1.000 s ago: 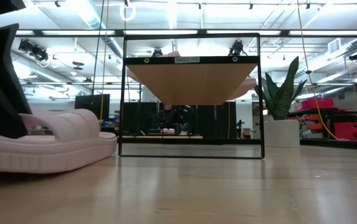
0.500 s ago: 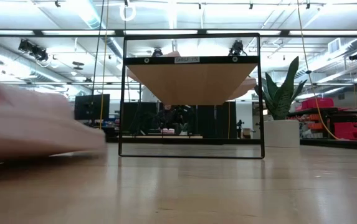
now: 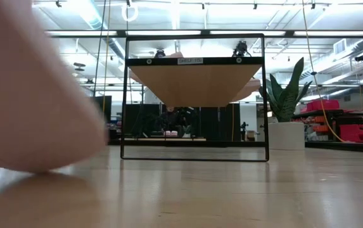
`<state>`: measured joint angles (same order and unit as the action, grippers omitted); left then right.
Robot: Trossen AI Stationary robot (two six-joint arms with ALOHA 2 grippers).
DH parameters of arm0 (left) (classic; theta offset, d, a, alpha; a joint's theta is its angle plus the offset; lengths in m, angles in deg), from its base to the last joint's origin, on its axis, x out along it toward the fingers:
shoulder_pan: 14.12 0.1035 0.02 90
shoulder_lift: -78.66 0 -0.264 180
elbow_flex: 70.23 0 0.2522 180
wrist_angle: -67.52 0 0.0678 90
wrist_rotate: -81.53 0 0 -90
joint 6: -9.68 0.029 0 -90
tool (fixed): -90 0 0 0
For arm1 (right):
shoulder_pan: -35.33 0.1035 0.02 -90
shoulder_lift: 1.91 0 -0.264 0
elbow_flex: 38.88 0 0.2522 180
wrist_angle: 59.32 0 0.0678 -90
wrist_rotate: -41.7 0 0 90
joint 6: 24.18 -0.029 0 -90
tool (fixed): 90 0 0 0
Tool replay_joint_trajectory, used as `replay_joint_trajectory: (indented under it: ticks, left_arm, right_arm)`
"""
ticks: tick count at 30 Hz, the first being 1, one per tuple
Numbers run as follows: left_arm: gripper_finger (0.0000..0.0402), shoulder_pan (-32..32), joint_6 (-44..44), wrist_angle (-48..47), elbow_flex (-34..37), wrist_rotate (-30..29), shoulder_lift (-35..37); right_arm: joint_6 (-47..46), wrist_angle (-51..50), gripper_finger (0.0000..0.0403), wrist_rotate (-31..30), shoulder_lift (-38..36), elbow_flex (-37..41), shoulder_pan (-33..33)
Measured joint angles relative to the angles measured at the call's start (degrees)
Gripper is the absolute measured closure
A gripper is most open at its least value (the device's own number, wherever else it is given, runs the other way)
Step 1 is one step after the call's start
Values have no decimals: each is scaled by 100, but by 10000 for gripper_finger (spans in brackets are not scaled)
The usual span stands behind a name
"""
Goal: Pick and place slides into the shelf
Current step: Put the pink slide on the shelf
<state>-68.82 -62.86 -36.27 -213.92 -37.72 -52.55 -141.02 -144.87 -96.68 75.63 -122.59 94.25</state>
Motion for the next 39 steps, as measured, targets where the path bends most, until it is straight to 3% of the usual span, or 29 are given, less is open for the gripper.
replay_joint_trajectory:
  ticks: [3, 6, 14, 22, 30, 37, 39]
  left_arm:
    - [394, -33, 251, 11, -445, -331, 166]
    - [394, -42, 307, 49, -464, -767, 525]
    - [394, -7, 475, 9, -496, -2521, 1375]
    - [394, 99, 1743, 603, -503, -3502, 1930]
    - [394, 483, 2780, 873, -503, -3798, 2122]
    - [394, 751, 3303, 1129, -501, -3653, 2198]
    - [394, 858, 3844, 1573, -501, -3422, 2205]
  right_arm:
    - [0, 9, 277, 2, 0, 0, 0]
    - [0, 9, 277, 4, 0, 0, 0]
    - [0, 9, 279, 4, 0, 0, 0]
    - [-13, 10, 279, -34, 0, 0, 0]
    - [-9, 9, 279, -214, 0, 0, -75]
    - [140, 7, 279, -216, 0, 0, -224]
    - [162, 9, 279, -215, 0, 0, -249]
